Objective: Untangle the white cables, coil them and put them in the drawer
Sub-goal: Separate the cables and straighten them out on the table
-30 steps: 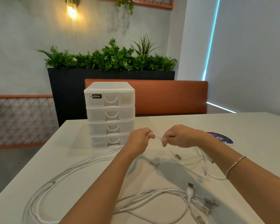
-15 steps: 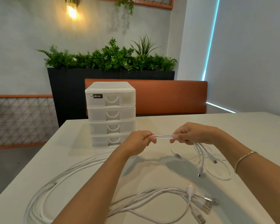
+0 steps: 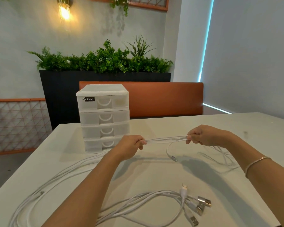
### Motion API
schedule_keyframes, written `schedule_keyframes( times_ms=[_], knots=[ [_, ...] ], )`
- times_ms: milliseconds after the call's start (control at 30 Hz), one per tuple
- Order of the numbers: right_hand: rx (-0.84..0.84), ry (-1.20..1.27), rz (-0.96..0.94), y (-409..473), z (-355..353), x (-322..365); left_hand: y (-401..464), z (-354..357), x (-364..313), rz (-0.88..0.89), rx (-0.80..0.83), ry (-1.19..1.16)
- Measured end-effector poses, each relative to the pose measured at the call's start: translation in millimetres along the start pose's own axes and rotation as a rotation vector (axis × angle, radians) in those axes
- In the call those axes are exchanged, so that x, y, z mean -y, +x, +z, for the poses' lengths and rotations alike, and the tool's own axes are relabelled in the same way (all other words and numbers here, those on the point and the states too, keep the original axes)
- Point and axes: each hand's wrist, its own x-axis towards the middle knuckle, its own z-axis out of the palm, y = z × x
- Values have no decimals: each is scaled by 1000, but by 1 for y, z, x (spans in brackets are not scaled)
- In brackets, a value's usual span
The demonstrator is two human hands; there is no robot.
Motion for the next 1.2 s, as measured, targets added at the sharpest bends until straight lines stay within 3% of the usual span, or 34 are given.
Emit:
schedule_keyframes(
  times_ms=[233, 467, 567, 667, 767, 933, 1067, 1200],
  knots=[
    [-47, -49, -26, 0, -6, 8, 11, 5, -33, 110, -37, 335],
    [-98, -49, -51, 3, -9, 22, 31, 32, -76, 166, 51, 278],
    [-210, -14, -70, 2, -7, 25, 36, 34, -78, 128, -22, 179],
    [-73, -116, -88, 0, 4, 34, 43, 29, -72, 97, -96, 124],
    [7, -119, -51, -3, 0, 30, 41, 28, -71, 126, -42, 120],
    [-136, -54, -34, 5, -9, 13, 30, 25, -74, 175, 120, 157],
    [-245, -27, -4, 6, -20, 0, 25, 16, -48, 85, 143, 226],
    [-226, -108, 13, 6, -25, -8, 15, 9, -27, 29, 137, 229]
  ],
)
